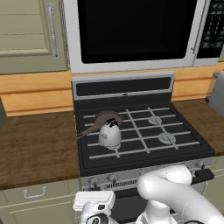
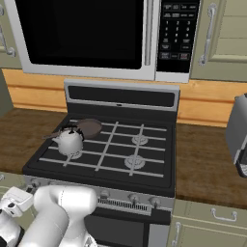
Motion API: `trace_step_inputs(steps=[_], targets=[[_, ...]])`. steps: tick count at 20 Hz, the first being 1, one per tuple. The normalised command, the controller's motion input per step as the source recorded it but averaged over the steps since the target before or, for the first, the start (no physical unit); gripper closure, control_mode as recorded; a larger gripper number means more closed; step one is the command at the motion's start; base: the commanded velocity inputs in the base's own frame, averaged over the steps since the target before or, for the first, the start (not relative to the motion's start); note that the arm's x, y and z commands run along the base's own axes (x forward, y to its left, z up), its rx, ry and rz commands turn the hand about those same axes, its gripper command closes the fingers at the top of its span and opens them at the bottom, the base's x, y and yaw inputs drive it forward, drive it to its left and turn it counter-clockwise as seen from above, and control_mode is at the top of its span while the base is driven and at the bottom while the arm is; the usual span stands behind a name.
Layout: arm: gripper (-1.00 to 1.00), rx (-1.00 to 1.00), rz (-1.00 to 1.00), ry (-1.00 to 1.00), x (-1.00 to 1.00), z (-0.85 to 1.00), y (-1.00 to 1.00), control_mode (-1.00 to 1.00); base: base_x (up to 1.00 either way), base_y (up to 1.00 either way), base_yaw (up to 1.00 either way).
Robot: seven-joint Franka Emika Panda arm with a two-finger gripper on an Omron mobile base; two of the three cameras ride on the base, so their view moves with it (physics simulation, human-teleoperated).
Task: Pick the kettle from the counter and place it on a stove burner. Then turn the burner on.
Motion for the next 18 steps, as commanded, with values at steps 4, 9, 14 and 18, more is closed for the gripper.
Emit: trace_step_inputs(steps=[4, 9, 14, 18], targets=[[-1.0, 0.0, 0.0, 0.0, 0.17, -0.01, 0.0, -1.0, 0.0, 0.0, 0.0], [-1.0, -0.01, 0.02, 0.0, 0.01, -0.14, 0.0, -1.0, 0.0, 0.0, 0.0], [-1.0, 0.0, 0.03, 0.0, 0.14, -0.12, 0.0, -1.0, 0.0, 0.0, 0.0], [-1.0, 0.0, 0.0, 0.0, 0.23, -0.04, 0.0, -1.0, 0.0, 0.0, 0.0]])
